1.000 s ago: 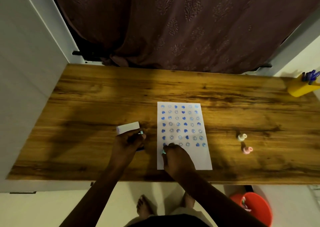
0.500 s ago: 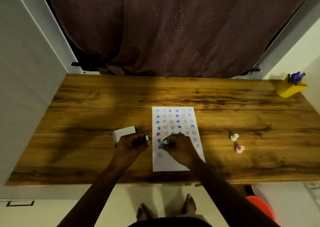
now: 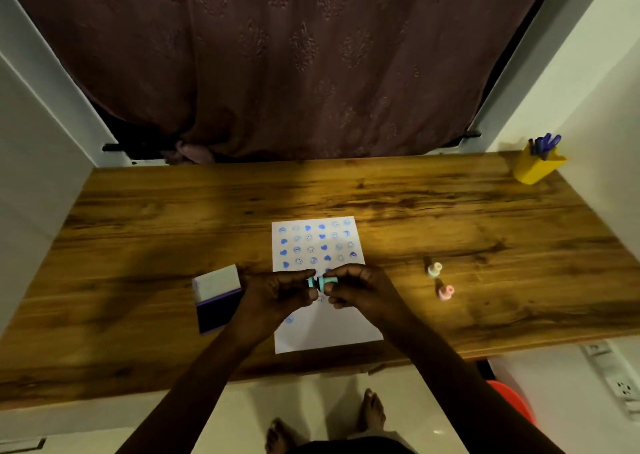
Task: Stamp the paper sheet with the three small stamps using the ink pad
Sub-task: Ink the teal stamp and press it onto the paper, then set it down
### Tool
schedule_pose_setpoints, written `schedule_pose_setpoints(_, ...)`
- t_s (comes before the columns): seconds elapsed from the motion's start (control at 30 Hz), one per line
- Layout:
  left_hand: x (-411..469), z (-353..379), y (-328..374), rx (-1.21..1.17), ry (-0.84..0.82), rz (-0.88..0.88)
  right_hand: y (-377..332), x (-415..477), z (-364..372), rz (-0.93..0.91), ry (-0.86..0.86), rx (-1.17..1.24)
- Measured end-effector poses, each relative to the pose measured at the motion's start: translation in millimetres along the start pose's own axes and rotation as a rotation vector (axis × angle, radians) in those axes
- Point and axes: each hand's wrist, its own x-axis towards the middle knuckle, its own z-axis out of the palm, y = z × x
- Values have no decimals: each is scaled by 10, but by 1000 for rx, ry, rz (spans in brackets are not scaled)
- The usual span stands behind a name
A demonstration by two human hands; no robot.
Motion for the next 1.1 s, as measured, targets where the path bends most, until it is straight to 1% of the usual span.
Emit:
schedule_pose_setpoints(0.17,70,149,50,34,-7,36,18,-6,-126,-11,-8,-26)
schedule_pose_setpoints(0.3,112,241,23,40,-11,33,27,-17,-227,-10,-25,-30)
schedule_pose_setpoints(0.43,163,319,40,105,-2,55,4,-20,-331,-33,-53,-58)
schedule_pose_setpoints(0.57,215,392,89,134,-37,64,26,-18,-426,-47,-55,-16)
schedule_pose_setpoints(0.7,262,457,158,107,-50,111,46,-17,-550,-50,-92,73)
schedule_pose_setpoints(0.9,343,607,187,91,-93,92,50,-30,-737,32,-138,160)
schedule_pose_setpoints(1.0,421,790,221,124,-73,129,39,-37,-911,60,-135,218)
schedule_pose_setpoints(1.1,476,981,198,142,-37,140,39,-44,-1046,78,-97,187)
